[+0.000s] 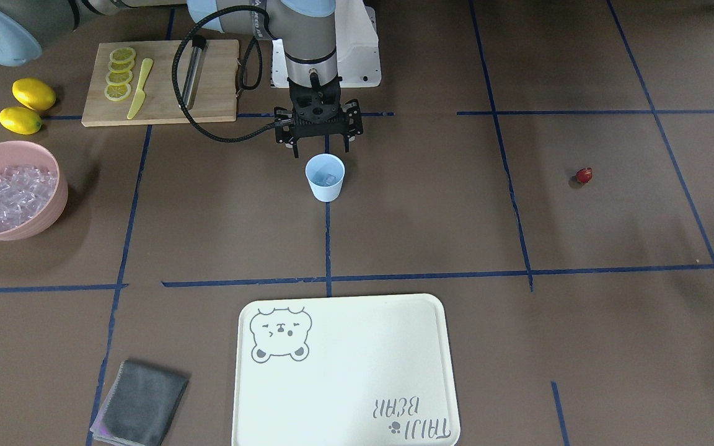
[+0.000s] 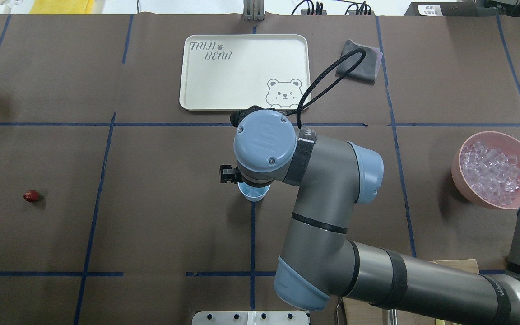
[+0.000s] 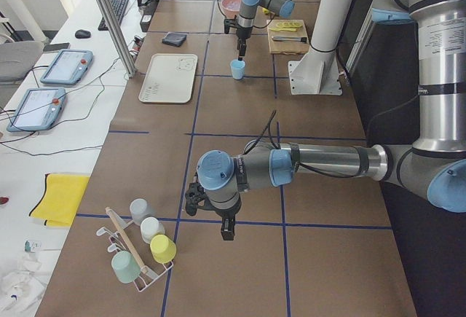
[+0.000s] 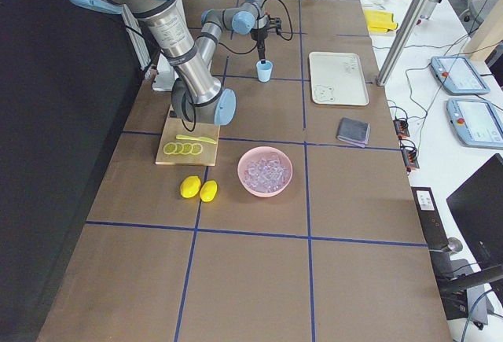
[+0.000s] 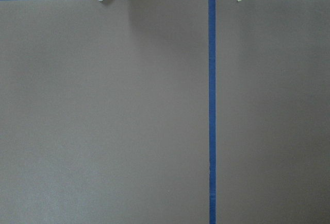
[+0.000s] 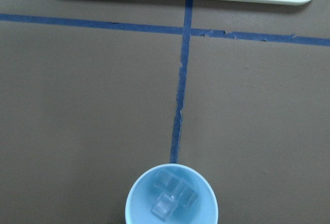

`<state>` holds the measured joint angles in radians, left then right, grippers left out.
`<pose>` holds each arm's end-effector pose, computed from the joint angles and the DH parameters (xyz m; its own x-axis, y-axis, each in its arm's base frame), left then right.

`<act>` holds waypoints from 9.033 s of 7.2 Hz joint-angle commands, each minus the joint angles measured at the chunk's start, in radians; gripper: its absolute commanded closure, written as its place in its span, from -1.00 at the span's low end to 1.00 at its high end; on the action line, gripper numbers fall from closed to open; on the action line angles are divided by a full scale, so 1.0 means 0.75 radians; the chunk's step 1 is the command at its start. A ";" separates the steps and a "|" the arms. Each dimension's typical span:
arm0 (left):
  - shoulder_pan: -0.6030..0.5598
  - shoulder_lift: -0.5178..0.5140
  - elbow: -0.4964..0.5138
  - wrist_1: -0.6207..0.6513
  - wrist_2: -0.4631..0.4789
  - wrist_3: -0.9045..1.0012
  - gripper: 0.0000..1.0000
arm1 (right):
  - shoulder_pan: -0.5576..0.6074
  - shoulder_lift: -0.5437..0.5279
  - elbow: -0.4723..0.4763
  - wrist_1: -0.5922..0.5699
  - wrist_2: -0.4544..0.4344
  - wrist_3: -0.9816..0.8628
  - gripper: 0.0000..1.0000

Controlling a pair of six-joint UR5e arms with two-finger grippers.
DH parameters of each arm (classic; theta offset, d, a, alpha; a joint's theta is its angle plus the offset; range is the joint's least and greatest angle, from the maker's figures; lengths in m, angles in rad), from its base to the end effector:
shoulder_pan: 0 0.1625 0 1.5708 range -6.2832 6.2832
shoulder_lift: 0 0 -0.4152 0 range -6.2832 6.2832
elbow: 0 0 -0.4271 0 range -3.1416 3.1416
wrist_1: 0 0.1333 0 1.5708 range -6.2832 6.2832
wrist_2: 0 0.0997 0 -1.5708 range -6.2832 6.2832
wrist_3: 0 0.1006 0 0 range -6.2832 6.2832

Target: Put ice and strawberries in cup

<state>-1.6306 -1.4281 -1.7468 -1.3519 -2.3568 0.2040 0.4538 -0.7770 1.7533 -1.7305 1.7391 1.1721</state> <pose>-0.0891 -0.4482 0.6475 0.6950 0.0298 -0.7183 -0.0838 0.9957 -0.0398 -0.5564 -0.4009 0.0950 0.6923 -0.0882 0.7162 -0.0583 0.9824 0.1772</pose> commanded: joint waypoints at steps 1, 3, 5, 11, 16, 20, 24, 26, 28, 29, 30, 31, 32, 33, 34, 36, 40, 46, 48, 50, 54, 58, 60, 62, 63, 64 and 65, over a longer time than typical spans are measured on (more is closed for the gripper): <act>0.000 -0.004 -0.009 -0.006 0.009 0.000 -1.00 | 0.242 -0.021 0.006 -0.008 0.232 -0.179 -0.99; 0.000 -0.027 -0.035 -0.026 0.009 -0.010 -1.00 | 0.529 -0.103 0.004 -0.008 0.433 -0.506 -0.99; 0.000 -0.039 -0.113 -0.046 0.007 -0.004 -1.00 | 0.829 -0.284 0.000 -0.008 0.613 -0.992 -0.99; 0.057 -0.194 -0.090 -0.376 -0.005 -0.322 -1.00 | 1.480 -1.016 -0.002 -0.012 0.729 -1.833 -1.00; 0.621 -0.221 -0.215 -0.382 0.207 -0.899 -1.00 | 1.624 -1.251 0.004 -0.008 0.718 -1.833 -1.00; 0.859 -0.001 -0.197 -0.856 0.336 -1.262 -1.00 | 1.624 -1.255 0.008 -0.008 0.718 -1.835 -1.00; 1.098 0.000 -0.087 -1.122 0.486 -1.522 -1.00 | 1.624 -1.251 0.006 -0.006 0.716 -1.833 -1.00; 1.102 0.000 -0.040 -1.143 0.484 -1.505 -0.98 | 1.624 -1.251 0.008 -0.006 0.716 -1.833 -1.00; 1.104 0.002 0.030 -1.232 0.473 -1.507 -0.98 | 1.626 -1.253 0.008 -0.006 0.716 -1.835 -1.00; 1.104 0.002 0.038 -1.243 0.471 -1.507 -0.98 | 1.626 -1.253 0.008 -0.006 0.716 -1.835 -1.00; 1.106 0.000 0.040 -1.243 0.469 -1.509 -0.94 | 1.624 -1.253 0.008 -0.006 0.716 -1.835 -1.00; 1.109 0.002 0.040 -1.243 0.469 -1.509 -0.92 | 1.624 -1.253 0.008 -0.006 0.716 -1.835 -1.00; 1.131 0.002 0.042 -1.241 0.469 -1.509 -0.91 | 1.626 -1.253 0.006 -0.006 0.714 -1.835 -1.00; 1.159 0.000 0.042 -1.243 0.467 -1.517 -0.91 | 1.626 -1.253 0.006 -0.006 0.714 -1.835 -1.00; 1.172 0.000 0.042 -1.243 0.467 -1.518 -0.91 | 1.626 -1.251 0.004 -0.006 0.714 -1.833 -1.00; 1.182 0.002 0.040 -1.243 0.467 -1.518 -0.66 | 1.626 -1.251 0.006 -0.006 0.714 -1.833 -1.00; 1.164 0.028 -0.027 -1.235 0.390 -1.509 0.85 | 1.626 -1.251 0.006 -0.006 0.714 -1.833 -1.00; 1.019 -0.040 -0.450 -0.758 0.371 -1.505 1.00 | 1.624 -1.255 0.004 -0.008 0.716 -1.833 -1.00; 1.029 -0.326 -0.532 -0.370 0.381 -1.524 1.00 | 1.624 -1.255 0.000 -0.008 0.716 -1.833 -1.00; 1.094 -0.649 -0.538 0.021 0.394 -1.550 1.00 | 1.624 -1.255 -0.002 -0.006 0.716 -1.831 -1.00; 1.349 -0.861 -0.514 0.111 0.508 -1.842 1.00 | 1.624 -1.255 -0.002 -0.006 0.714 -1.831 -1.00; 1.485 -1.167 -0.202 0.111 0.649 -2.065 1.00 | 1.624 -1.255 -0.002 -0.006 0.714 -1.833 -1.00; 1.523 -1.304 -0.022 0.097 0.692 -2.133 1.00 | 1.624 -1.255 -0.002 -0.006 0.714 -1.833 -1.00; 1.548 -1.397 0.099 0.093 0.704 -2.184 1.00 | 1.624 -1.253 -0.004 -0.006 0.714 -1.831 -1.00; 1.579 -1.395 0.116 0.060 0.735 -2.199 0.98 | 1.624 -1.255 -0.004 -0.006 0.714 -1.831 -1.00; 1.587 -1.397 0.120 0.052 0.739 -2.201 0.82 | 1.624 -1.255 -0.004 -0.006 0.714 -1.831 -1.00; 1.587 -1.399 0.118 0.050 0.737 -2.217 0.41 | 1.624 -1.253 -0.004 -0.006 0.714 -1.831 -1.00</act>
<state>-0.4454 -2.4740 -1.6623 -1.3082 -1.8071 -1.4465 1.6720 -1.7176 1.7504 -1.7349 2.2749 -0.2011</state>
